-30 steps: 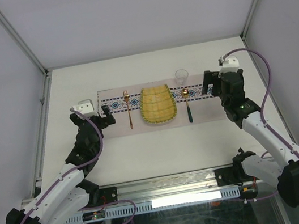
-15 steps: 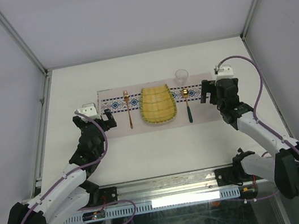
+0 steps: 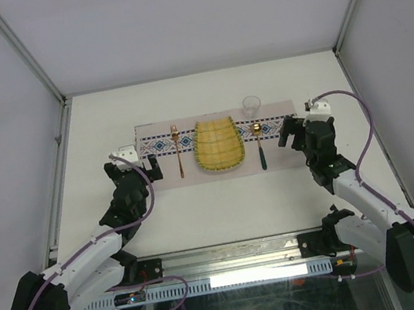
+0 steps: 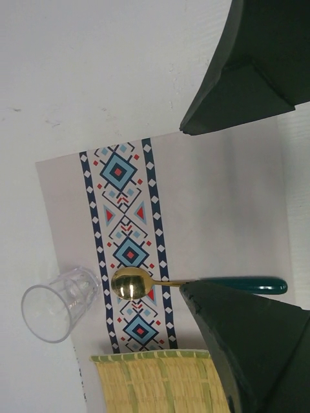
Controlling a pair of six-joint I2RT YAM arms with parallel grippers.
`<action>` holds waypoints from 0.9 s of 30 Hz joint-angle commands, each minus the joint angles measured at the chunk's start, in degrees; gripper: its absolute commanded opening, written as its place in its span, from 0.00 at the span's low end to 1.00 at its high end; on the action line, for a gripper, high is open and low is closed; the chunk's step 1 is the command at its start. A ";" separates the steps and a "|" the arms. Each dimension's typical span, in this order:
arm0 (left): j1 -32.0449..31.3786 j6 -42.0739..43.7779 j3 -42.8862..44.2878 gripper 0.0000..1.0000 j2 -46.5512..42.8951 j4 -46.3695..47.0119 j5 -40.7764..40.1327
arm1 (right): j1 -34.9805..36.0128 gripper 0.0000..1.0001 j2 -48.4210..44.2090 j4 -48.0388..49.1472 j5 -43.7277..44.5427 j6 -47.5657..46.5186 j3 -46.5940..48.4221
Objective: Set the dinner table for one person
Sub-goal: Reset both arms
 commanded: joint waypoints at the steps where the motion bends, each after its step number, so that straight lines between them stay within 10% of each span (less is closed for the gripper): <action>1: 0.55 0.73 0.17 0.99 1.15 4.33 -1.73 | -0.26 1.00 -0.03 6.49 0.94 0.06 0.25; 27: 6.13 4.28 -6.26 0.99 5.10 24.30 -2.10 | -0.29 0.99 10.00 23.77 2.86 -8.90 -6.07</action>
